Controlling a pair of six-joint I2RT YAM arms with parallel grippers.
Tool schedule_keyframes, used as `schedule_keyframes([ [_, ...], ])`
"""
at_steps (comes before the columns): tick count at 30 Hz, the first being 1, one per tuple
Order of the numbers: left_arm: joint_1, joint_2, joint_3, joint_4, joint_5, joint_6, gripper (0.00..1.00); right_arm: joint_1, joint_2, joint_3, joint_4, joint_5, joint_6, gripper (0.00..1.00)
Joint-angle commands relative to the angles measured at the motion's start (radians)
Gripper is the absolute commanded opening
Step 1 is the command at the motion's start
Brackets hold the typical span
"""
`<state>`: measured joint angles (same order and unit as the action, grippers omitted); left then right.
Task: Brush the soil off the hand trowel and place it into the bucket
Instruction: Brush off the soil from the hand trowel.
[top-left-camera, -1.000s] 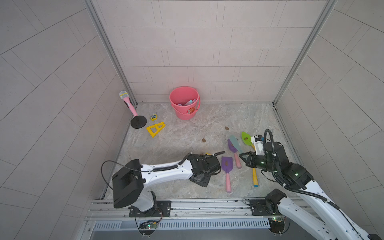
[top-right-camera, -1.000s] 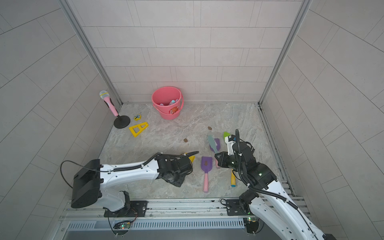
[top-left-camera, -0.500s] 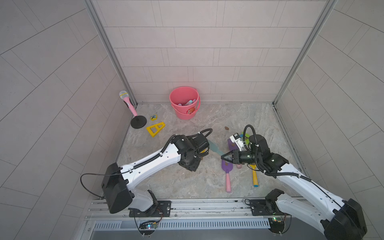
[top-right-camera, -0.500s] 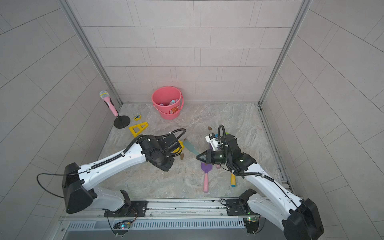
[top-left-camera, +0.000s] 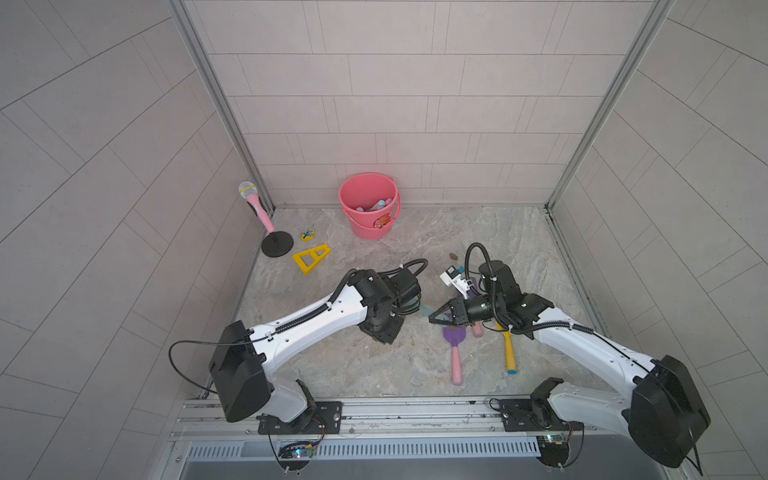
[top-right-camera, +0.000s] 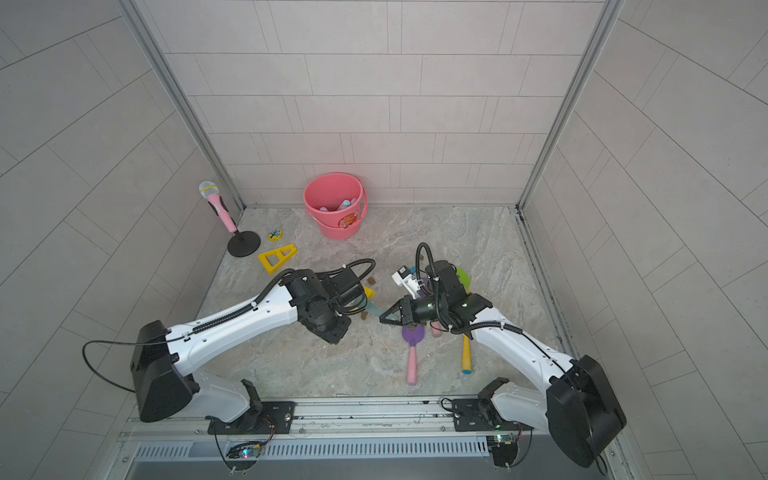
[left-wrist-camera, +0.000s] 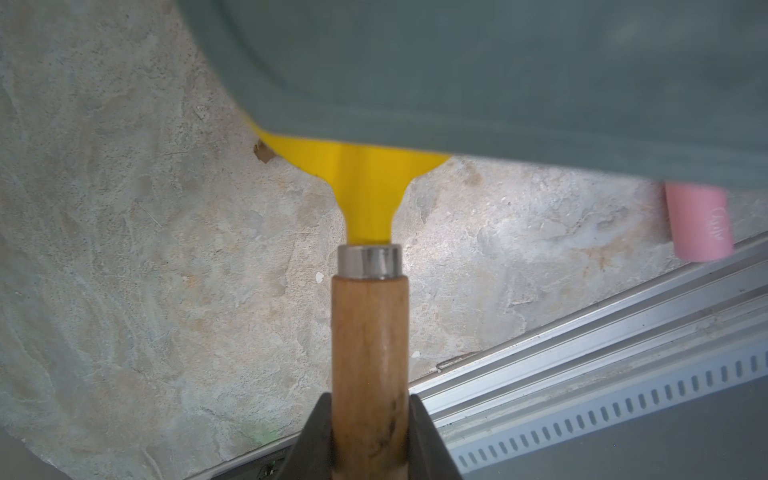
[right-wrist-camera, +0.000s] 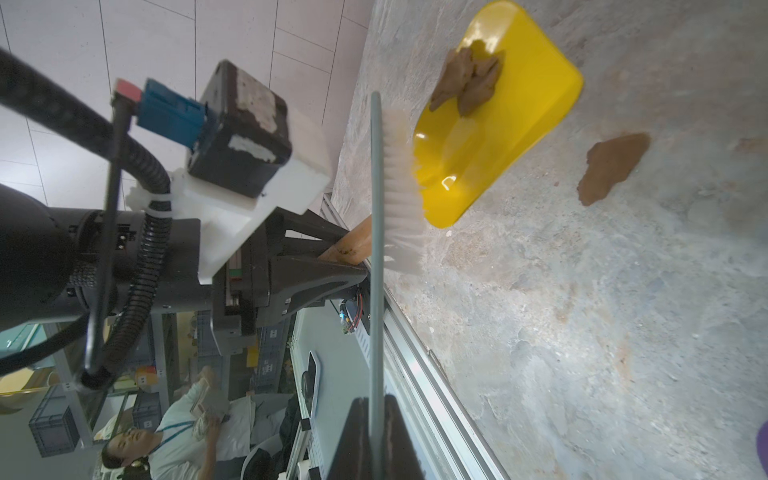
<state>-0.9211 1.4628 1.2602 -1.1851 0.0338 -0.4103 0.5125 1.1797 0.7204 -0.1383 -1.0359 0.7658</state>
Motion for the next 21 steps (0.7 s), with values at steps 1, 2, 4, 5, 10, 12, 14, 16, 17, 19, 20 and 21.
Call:
schedule_keyframes([
  [1,0.002,-0.010,0.021,0.008,0.000,0.004,0.00,0.007,0.025,0.020,-0.013,-0.007,-0.030,0.00],
  [2,0.001,-0.014,0.017,0.011,0.000,0.004,0.00,0.005,0.034,0.021,-0.025,0.006,-0.035,0.00],
  [4,0.001,-0.021,0.005,0.019,-0.001,0.004,0.00,0.006,0.046,0.021,-0.037,0.026,-0.043,0.00],
  [5,0.002,-0.024,-0.001,0.024,0.003,0.004,0.00,0.005,0.052,0.022,-0.050,0.038,-0.044,0.00],
  [10,0.002,-0.030,-0.016,0.026,-0.005,0.004,0.00,0.003,0.066,0.035,-0.101,0.101,-0.061,0.00],
  [12,0.002,-0.037,-0.025,0.031,-0.005,0.006,0.00,-0.004,0.061,0.043,-0.115,0.145,-0.058,0.00],
  [14,0.002,-0.042,-0.032,0.034,-0.002,0.006,0.00,-0.015,0.048,0.046,-0.115,0.171,-0.048,0.00],
  [16,0.002,-0.045,-0.039,0.037,0.003,0.008,0.00,-0.031,0.032,0.047,-0.116,0.192,-0.040,0.00],
  [17,0.002,-0.047,-0.042,0.040,0.004,0.007,0.00,-0.039,0.025,0.048,-0.116,0.195,-0.037,0.00],
  [19,0.002,-0.048,-0.048,0.044,0.008,0.004,0.00,-0.055,0.008,0.048,-0.121,0.198,-0.033,0.00],
  [20,0.002,-0.051,-0.051,0.047,0.010,0.002,0.00,-0.059,0.001,0.047,-0.126,0.197,-0.034,0.00],
  [21,0.002,-0.054,-0.054,0.052,0.013,-0.002,0.00,-0.066,-0.006,0.048,-0.133,0.197,-0.035,0.00],
])
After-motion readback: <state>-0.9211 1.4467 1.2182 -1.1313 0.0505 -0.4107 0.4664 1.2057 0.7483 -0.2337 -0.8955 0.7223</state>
